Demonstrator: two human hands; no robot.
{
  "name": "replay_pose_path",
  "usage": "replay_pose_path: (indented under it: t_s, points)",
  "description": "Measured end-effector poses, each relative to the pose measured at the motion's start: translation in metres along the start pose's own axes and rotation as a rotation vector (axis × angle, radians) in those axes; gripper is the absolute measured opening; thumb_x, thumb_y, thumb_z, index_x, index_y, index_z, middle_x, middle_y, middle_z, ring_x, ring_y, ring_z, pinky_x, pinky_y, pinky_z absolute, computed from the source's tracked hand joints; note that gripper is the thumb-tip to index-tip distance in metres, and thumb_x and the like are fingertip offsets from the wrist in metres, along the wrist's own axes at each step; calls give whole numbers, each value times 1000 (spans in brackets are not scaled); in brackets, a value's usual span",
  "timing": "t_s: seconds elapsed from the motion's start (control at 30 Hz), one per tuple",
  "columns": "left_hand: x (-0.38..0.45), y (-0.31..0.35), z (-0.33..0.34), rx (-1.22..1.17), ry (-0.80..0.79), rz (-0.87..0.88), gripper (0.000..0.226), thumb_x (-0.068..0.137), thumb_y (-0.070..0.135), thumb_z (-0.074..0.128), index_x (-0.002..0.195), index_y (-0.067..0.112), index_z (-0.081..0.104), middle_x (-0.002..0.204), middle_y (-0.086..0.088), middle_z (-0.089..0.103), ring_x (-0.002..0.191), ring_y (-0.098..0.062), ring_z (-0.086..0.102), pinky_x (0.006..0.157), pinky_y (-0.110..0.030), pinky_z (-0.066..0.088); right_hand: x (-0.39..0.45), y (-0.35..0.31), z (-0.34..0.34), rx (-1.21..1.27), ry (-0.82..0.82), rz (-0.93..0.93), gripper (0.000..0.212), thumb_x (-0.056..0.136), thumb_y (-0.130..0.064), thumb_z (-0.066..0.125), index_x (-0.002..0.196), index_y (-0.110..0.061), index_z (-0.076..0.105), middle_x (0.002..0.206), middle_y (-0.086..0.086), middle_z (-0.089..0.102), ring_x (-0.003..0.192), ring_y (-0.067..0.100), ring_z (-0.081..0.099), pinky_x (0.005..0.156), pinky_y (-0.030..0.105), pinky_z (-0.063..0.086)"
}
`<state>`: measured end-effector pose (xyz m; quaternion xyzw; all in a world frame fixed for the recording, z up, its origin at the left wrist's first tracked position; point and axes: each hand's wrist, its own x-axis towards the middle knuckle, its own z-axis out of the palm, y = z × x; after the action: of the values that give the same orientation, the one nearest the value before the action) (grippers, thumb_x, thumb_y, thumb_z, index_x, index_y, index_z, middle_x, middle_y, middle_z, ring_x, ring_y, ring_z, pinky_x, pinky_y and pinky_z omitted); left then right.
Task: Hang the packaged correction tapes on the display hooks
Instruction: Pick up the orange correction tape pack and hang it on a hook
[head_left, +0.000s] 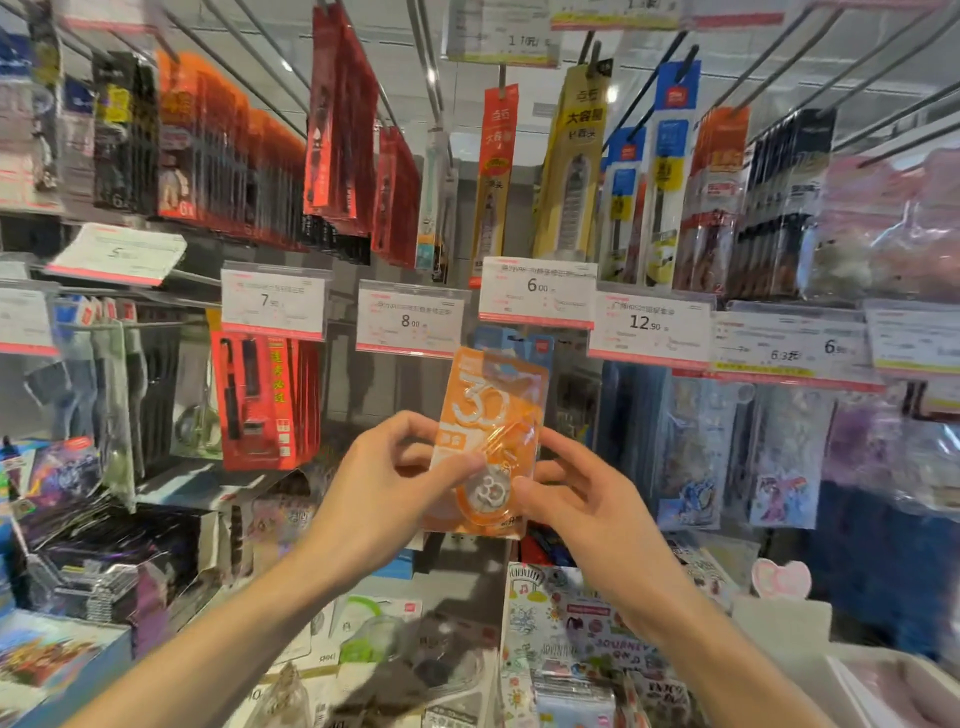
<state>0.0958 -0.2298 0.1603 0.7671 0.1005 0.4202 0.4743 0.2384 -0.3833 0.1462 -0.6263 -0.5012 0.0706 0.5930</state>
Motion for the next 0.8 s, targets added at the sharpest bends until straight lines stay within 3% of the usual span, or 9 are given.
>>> replay_pose_path:
  t_s: [0.13, 0.2, 0.27, 0.33, 0.5, 0.6, 0.8]
  points:
    - [-1, -3, 6, 13, -20, -1, 26, 82, 44, 81, 101, 27, 73, 89, 8, 83, 80, -10, 80, 72, -32, 65, -3, 12, 1, 113, 46, -9, 64, 92, -25, 75, 146, -39, 43, 102, 2, 77, 97, 18, 77, 85, 21, 59]
    - [0, -3, 6, 12, -35, -1, 28, 82, 47, 80, 101, 28, 74, 90, 9, 82, 81, -10, 80, 74, -36, 65, -3, 14, 0, 158, 37, -18, 64, 91, -25, 77, 144, -40, 44, 105, 3, 78, 100, 20, 77, 85, 24, 60]
    - [0, -3, 4, 66, -37, 22, 29, 81, 54, 77, 98, 30, 75, 90, 14, 81, 81, -4, 77, 72, -29, 63, -2, 15, -3, 178, 32, -38, 64, 89, -28, 79, 141, -42, 45, 108, 6, 79, 103, 22, 77, 86, 30, 61]
    - [1, 0, 2, 104, -12, 45, 32, 80, 60, 72, 92, 31, 74, 86, 15, 79, 75, -2, 75, 59, -22, 60, -2, 15, -9, 159, 36, -54, 65, 85, -37, 80, 139, -45, 47, 109, 6, 78, 104, 23, 76, 88, 38, 61]
    - [21, 27, -6, 162, 11, 111, 27, 90, 56, 62, 99, 31, 68, 78, 13, 74, 57, -8, 69, 50, -23, 57, -8, 20, -26, 64, 93, -107, 50, 86, -42, 78, 125, -61, 52, 108, -1, 78, 103, 18, 76, 88, 34, 62]
    - [41, 55, -7, 125, 4, 169, 22, 97, 47, 59, 109, 29, 64, 75, 5, 72, 54, -2, 65, 47, -18, 51, -11, 24, -30, 9, 121, -148, 53, 87, -37, 73, 130, -57, 50, 109, -4, 77, 103, 15, 74, 88, 26, 60]
    - [63, 88, -12, 108, 44, 247, 14, 101, 37, 60, 103, 23, 65, 67, 6, 72, 51, -3, 62, 45, -20, 50, -13, 15, -28, -56, 158, -214, 56, 89, -37, 72, 137, -53, 47, 110, -5, 75, 103, 14, 72, 89, 23, 56]
